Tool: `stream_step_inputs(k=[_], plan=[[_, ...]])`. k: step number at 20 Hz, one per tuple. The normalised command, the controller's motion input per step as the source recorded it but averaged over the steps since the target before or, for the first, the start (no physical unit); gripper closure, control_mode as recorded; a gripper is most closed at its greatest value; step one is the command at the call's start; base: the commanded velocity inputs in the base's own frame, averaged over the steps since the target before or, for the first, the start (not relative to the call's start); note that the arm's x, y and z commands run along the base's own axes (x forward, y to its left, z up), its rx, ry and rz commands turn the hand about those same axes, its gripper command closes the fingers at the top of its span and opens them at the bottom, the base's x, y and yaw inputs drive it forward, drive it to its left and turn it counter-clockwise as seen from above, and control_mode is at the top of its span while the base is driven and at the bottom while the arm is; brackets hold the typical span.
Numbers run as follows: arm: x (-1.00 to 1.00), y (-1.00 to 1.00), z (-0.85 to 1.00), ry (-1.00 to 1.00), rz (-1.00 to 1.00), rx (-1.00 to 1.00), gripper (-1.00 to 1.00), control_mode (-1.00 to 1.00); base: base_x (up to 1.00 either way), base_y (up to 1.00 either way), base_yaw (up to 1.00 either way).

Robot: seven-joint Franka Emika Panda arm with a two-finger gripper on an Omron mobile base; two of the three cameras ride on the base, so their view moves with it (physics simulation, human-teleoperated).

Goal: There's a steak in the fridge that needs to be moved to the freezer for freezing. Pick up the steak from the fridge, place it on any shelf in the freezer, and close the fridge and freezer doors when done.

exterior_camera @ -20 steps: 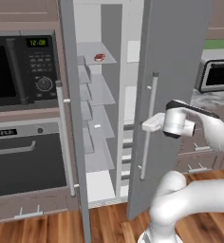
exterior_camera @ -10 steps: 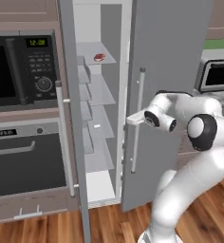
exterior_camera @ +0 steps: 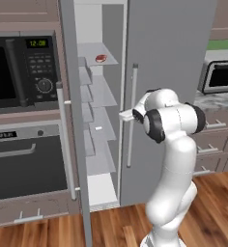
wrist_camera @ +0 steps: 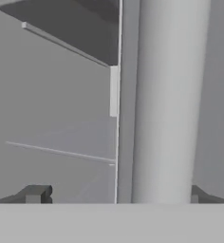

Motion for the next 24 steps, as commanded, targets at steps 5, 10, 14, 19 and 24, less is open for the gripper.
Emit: stream_step_inputs(k=[5,10,14,19,24], plan=[[0.81,0.0,0.02,0.06,0.0,0.0,-1.0,-1.0,0.0,0.0,0.0],[0.49,-0.03,0.08,0.04,-0.01,0.0,-1.0,-1.0,0.0,0.0,0.0],[-0.22,-0.19,0.15,0.0,-0.09,0.0,-1.0,-1.0,0.0,0.0,0.0],[-0.72,0.0,0.2,0.0,-0.02,0.0,-1.0,-1.0,0.0,0.0,0.0],[-0.78,-0.27,0.47,-0.01,-0.03,0.0,-1.0,-1.0,0.0,0.0,0.0]])
